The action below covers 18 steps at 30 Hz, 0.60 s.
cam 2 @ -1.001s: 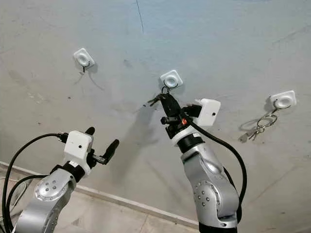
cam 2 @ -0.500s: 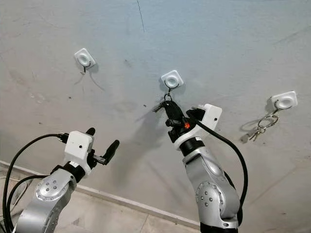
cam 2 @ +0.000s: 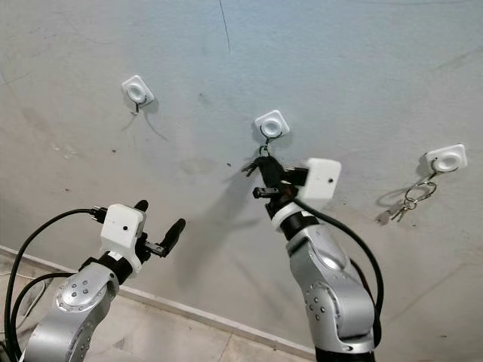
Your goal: Hang keys on a hook
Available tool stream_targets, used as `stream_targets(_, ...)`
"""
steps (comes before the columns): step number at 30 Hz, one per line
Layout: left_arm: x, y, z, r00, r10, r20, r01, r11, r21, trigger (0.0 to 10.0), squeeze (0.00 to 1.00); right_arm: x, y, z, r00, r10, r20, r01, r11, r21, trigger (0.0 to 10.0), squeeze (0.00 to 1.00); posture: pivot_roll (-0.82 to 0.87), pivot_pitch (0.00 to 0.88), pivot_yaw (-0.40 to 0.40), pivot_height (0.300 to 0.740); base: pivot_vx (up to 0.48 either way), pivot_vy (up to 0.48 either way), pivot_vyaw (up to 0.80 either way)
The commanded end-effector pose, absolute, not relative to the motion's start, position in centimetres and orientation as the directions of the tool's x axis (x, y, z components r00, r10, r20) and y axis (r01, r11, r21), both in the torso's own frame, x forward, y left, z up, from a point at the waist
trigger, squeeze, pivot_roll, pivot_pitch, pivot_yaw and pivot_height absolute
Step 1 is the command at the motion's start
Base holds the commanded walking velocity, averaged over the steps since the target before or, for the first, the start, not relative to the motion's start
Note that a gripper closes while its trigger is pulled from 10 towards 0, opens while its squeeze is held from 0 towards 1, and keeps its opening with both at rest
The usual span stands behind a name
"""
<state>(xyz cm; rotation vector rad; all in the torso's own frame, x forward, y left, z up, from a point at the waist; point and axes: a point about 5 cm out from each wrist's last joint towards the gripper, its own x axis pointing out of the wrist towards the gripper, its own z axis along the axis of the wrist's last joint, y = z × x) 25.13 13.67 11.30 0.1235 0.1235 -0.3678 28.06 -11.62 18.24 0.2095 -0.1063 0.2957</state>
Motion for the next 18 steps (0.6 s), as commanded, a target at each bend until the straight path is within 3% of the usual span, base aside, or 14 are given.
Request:
stream_targets(1,25.21,13.51,11.58,0.922,-0.362,-0.137,0.376,0.922,0.091,10.0,0.00,28.35,-11.91,18.16,0.955,0.266,0.130,-0.283,0.949,0.138,10.0,1.00,0.13,0.000,-0.054,0.740,0.000,0.000,0.00)
stream_targets(5,25.26,13.52,11.58,0.923,-0.359,-0.137,0.373,0.923,0.092,10.0,0.00,28.74,-12.63,18.10,0.977,0.181,0.108,-0.175,0.982,-0.069,10.0,1.00,0.13,0.000,-0.055,0.740,0.000,0.000,0.00)
stream_targets(9,25.30,13.55,11.58,0.924,-0.357,-0.136,0.371,0.924,0.093,10.0,0.00,28.55,-12.29,18.41,0.963,0.216,0.160,-0.175,0.956,-0.235,10.0,1.00,0.13,0.000,-0.054,0.740,0.000,0.000,0.00)
stream_targets(18,25.32,13.79,11.61,0.922,-0.362,-0.136,0.376,0.921,0.105,10.0,0.00,28.39,-12.84,17.84,0.973,0.194,0.124,-0.175,0.974,-0.146,10.0,1.00,0.12,0.000,-0.053,0.740,0.000,0.000,0.00)
